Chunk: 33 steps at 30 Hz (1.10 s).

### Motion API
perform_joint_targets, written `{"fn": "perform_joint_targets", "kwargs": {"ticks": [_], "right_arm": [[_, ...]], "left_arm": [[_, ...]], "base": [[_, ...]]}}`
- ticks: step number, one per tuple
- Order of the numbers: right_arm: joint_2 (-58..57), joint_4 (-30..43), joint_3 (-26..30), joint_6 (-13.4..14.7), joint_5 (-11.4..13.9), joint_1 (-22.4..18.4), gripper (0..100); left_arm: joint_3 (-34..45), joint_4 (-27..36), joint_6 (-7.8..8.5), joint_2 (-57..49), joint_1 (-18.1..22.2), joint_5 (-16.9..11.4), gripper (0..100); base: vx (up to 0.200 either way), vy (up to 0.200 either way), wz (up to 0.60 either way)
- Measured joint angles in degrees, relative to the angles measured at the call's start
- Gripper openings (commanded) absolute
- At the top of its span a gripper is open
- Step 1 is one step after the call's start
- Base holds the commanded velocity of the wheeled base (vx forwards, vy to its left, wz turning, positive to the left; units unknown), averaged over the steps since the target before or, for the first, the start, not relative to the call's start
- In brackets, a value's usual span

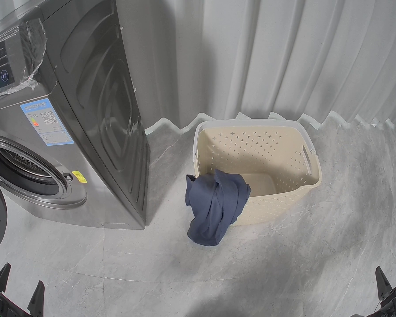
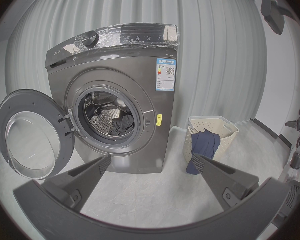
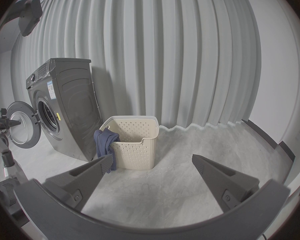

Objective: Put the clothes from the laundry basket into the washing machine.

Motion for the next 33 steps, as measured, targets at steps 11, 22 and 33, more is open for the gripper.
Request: {"fn": "perform_joint_targets", "kwargs": {"ticks": [11, 22, 33], "right_arm": [[0.00, -0.78, -0.39, 0.13, 0.13, -0.04, 100], [14.23, -2.02, -10.58, 2.94, 4.40, 1.16, 100], [36.72, -9.83, -9.76, 4.33, 7.96, 11.61, 100]], "left_arm": [[0.00, 0.00, 0.09, 0.00, 0.00, 0.05, 100], [0.00, 0.00, 0.13, 0.00, 0.00, 0.05, 100], [0.00, 0.00, 0.17, 0.00, 0.00, 0.05, 100]], "base": [[0.000, 0.000, 0.00], [0.000, 0.000, 0.00], [0.000, 0.000, 0.00]]}}
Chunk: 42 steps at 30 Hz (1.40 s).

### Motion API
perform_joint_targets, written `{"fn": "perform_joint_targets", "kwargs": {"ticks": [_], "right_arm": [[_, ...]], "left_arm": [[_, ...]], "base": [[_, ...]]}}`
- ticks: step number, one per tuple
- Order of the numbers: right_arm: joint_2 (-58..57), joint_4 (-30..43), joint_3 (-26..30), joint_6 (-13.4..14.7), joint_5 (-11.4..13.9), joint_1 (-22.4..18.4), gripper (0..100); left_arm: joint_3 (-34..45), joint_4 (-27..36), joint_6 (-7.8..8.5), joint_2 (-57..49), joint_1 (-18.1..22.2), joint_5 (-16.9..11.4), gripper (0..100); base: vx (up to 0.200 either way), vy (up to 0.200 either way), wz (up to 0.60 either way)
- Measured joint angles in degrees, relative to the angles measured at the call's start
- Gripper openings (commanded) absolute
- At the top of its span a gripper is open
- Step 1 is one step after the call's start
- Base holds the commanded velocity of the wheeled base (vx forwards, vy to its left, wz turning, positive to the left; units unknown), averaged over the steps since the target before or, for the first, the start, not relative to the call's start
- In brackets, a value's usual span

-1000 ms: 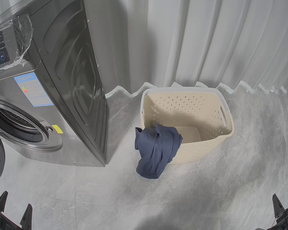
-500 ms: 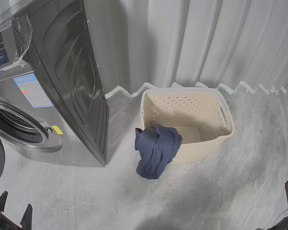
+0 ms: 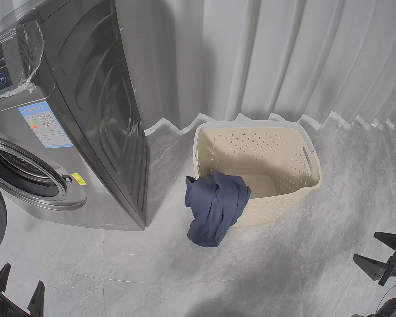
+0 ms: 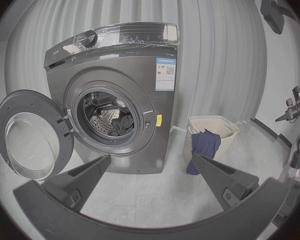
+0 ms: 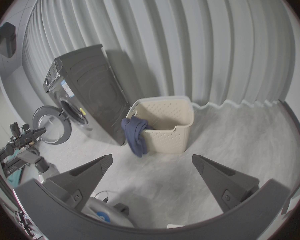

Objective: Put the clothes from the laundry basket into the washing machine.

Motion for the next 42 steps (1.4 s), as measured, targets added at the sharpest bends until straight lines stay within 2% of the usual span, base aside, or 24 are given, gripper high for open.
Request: {"fn": "perform_joint_targets", "kwargs": {"ticks": [4, 11, 16, 19, 23, 28, 34, 39, 42], "right_arm": [[7.95, -3.94, 0.11, 1.07, 0.22, 2.94, 100], [21.00, -15.63, 0.11, 4.41, -0.44, 7.94, 100], [29.14, -20.71, 0.04, 6.66, -3.58, 13.58, 100], [33.19, -24.25, -0.22, 8.98, -4.55, 16.59, 100], [38.79, -27.66, -0.57, 11.07, -6.79, 19.48, 100], [45.70, -33.63, -0.74, 12.04, -10.50, 21.53, 100], [53.35, -39.70, -1.21, 12.32, -12.06, 23.42, 100], [59.25, -42.84, -2.83, 12.68, -14.28, 24.55, 100], [62.62, -43.95, -4.40, 13.40, -14.80, 25.53, 100]], "left_arm": [[0.00, 0.00, 0.02, 0.00, 0.00, -0.02, 100], [0.00, -0.02, 0.11, 0.00, 0.00, -0.02, 100], [0.00, 0.00, 0.16, 0.00, 0.00, -0.02, 100], [0.00, 0.00, 0.18, 0.00, 0.00, -0.10, 100], [0.00, -0.02, 0.18, 0.00, 0.00, -0.10, 100], [0.00, 0.00, 0.20, 0.00, 0.00, -0.10, 100], [0.00, 0.00, 0.18, 0.00, 0.00, -0.11, 100], [0.00, 0.00, 0.11, 0.00, -0.02, -0.10, 100], [0.00, 0.00, 0.13, 0.00, 0.02, -0.10, 100]], "base": [[0.000, 0.000, 0.00], [0.000, 0.000, 0.00], [0.000, 0.000, 0.00], [0.000, 0.000, 0.00], [0.050, 0.000, 0.00], [0.080, 0.000, 0.00], [0.000, 0.000, 0.00], [0.000, 0.000, 0.00], [0.000, 0.000, 0.00]]}}
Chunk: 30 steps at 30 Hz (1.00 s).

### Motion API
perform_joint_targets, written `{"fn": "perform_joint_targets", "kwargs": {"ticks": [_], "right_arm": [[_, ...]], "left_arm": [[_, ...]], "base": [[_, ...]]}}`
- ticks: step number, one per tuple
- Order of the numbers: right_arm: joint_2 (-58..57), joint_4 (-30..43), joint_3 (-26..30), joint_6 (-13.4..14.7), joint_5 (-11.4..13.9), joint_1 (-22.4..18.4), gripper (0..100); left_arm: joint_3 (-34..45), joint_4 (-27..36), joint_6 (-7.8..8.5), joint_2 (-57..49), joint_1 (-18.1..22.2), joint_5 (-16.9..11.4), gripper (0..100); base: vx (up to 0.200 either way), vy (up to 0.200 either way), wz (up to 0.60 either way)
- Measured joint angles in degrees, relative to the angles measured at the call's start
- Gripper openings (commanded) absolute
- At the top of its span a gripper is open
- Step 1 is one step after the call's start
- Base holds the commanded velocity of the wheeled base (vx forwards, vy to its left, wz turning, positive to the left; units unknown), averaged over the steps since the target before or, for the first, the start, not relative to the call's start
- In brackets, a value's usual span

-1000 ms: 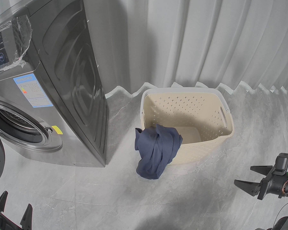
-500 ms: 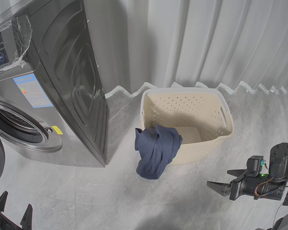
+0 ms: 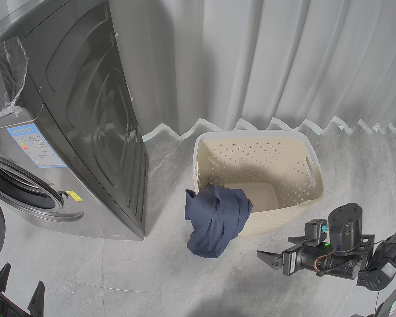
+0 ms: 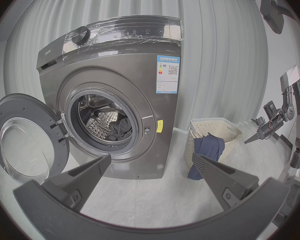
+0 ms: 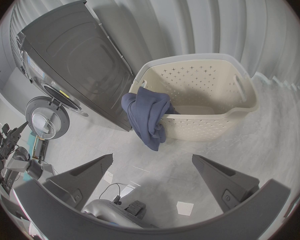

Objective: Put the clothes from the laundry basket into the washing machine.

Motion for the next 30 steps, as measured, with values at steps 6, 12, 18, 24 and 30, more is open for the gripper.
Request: {"fn": "perform_joint_targets", "kwargs": {"ticks": [6, 12, 18, 24, 30], "right_arm": [[6.49, -2.67, -3.61, 1.94, -0.40, 2.11, 100], [11.67, -4.96, -7.23, 2.38, -1.37, 2.97, 100], [16.15, -5.29, -12.08, 3.68, -3.39, 3.33, 100], [20.78, -5.38, -16.96, 5.63, -3.83, 2.96, 100], [24.70, -5.84, -20.93, 6.80, -3.91, 2.74, 100]], "left_arm": [[0.00, -0.02, -0.06, 0.00, 0.00, 0.02, 100], [0.00, 0.00, -0.13, 0.00, -0.05, 0.07, 100], [0.00, 0.00, -0.24, 0.00, 0.00, 0.07, 100], [0.00, 0.00, -0.27, 0.00, -0.02, 0.10, 100], [0.00, -0.02, -0.09, 0.00, -0.02, 0.07, 100]], "base": [[0.000, 0.000, 0.00], [0.000, 0.000, 0.00], [0.000, 0.000, 0.00], [0.000, 0.000, 0.00], [0.000, 0.000, 0.00]]}}
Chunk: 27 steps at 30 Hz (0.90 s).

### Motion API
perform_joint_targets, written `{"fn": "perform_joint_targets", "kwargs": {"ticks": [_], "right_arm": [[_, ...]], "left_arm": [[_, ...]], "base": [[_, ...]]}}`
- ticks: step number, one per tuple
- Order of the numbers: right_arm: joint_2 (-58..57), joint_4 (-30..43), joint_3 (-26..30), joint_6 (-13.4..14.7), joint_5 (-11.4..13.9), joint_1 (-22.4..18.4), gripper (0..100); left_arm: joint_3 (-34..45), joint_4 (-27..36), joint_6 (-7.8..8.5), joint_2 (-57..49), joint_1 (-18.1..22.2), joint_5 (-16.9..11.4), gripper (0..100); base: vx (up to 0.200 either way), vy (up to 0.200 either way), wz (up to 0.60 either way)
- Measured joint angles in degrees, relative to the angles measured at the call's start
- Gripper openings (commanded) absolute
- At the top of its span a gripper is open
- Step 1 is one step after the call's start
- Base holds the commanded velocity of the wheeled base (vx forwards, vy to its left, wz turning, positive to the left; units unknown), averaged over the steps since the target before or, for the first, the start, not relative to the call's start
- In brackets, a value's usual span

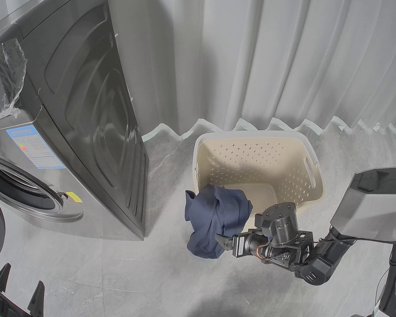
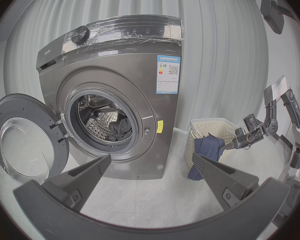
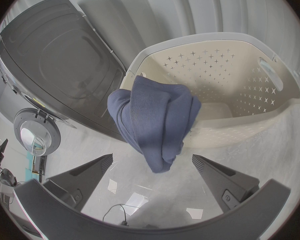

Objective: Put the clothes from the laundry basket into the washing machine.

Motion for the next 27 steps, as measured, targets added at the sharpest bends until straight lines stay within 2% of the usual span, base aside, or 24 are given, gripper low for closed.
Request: {"fn": "perform_joint_targets", "kwargs": {"ticks": [7, 20, 25, 26, 27], "right_arm": [[3.56, -1.43, -4.51, 0.00, 0.04, -0.30, 100], [7.75, -1.80, -9.59, 0.69, 0.00, -0.68, 100], [9.44, -6.16, -10.22, 0.63, -0.02, -0.68, 100], [9.96, -7.19, -10.30, 0.59, -0.21, -0.74, 0], [10.18, -7.52, -10.33, 0.56, -0.33, -0.77, 0]], "left_arm": [[0.00, 0.02, 0.06, 0.00, 0.00, 0.02, 100], [0.00, 0.02, 0.02, 0.00, 0.00, 0.00, 100], [0.00, 0.02, -0.05, 0.00, 0.00, 0.00, 100], [0.00, 0.00, -0.07, 0.00, 0.00, 0.00, 100], [0.00, 0.02, -0.05, 0.00, 0.00, 0.00, 100]], "base": [[0.000, 0.000, 0.00], [0.000, 0.000, 0.00], [0.000, 0.000, 0.00], [0.000, 0.000, 0.00], [0.000, 0.000, 0.00]]}}
